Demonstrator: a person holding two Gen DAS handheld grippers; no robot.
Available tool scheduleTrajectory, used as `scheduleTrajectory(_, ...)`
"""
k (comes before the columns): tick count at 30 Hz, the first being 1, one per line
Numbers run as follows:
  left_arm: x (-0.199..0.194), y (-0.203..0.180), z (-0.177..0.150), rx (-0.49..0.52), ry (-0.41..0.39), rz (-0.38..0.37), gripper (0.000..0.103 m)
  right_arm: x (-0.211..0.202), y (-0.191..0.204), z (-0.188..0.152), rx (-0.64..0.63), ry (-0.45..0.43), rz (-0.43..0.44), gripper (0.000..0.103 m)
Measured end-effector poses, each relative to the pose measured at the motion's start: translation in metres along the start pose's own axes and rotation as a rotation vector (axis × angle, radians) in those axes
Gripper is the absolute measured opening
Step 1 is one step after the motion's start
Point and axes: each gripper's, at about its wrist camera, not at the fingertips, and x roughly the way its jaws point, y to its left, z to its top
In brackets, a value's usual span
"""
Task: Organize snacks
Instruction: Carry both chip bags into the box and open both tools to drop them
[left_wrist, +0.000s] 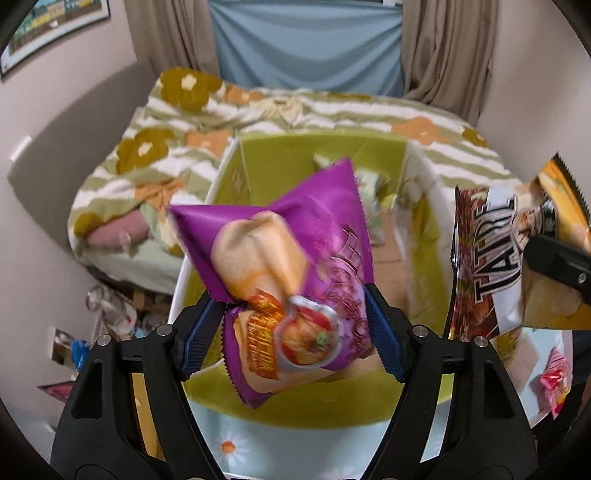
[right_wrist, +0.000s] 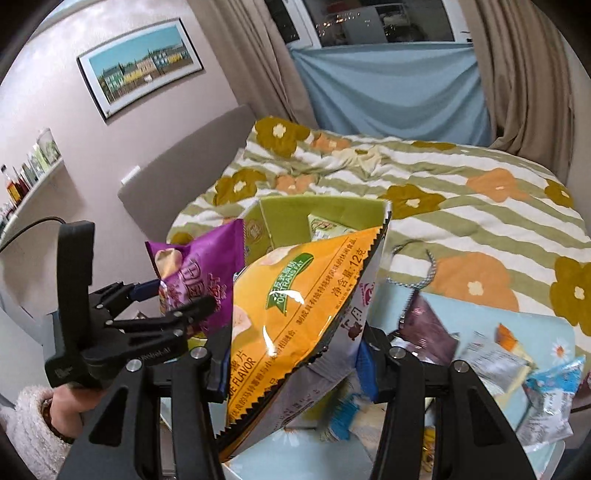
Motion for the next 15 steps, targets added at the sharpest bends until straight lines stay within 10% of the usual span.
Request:
scheduleTrajectory(3, 0.017, 0.002, -0.002, 0.012, 0.025, 0.009, 0.103, 0.022, 0.006, 0.004, 0.003, 0.036, -0.01, 0.048)
scheduleTrajectory(15, 0.01, 0.005, -0.008, 0.009, 0.021, 0.012, 0.103, 0.053, 0.002, 0.011, -0.002, 0.107, -0.035, 0.048)
